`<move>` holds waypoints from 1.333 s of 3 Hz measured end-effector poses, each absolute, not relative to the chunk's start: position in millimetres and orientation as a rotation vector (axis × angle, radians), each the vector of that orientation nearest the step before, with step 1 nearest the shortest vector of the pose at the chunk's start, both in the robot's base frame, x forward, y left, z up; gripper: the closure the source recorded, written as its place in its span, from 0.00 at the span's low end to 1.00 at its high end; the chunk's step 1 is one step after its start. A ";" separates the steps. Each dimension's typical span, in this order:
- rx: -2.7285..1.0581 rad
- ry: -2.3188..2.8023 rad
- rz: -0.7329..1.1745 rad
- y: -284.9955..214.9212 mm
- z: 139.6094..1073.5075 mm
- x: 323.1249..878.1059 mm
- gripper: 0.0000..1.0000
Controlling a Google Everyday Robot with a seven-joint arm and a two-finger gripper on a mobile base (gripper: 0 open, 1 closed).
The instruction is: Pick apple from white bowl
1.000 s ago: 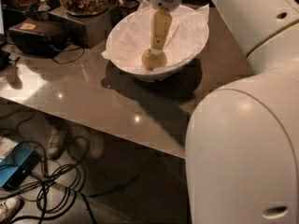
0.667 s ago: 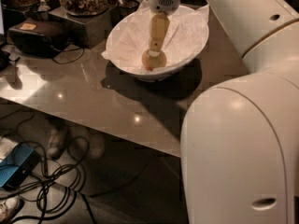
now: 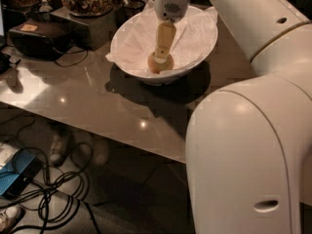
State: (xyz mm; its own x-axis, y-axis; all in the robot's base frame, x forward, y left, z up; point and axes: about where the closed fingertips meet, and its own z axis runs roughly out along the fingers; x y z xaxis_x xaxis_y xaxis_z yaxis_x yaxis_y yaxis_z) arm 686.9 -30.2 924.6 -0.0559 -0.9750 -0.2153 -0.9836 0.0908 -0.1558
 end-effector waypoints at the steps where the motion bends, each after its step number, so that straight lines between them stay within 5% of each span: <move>1: -1.973 2.116 0.062 -27.4 916.0 685.5 0.15; 4: -2.003 2.155 0.092 -26.9 889.0 695.4 0.21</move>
Offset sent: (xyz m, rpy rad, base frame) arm -0.0274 -0.0064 -0.0277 -0.0813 0.1621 0.0321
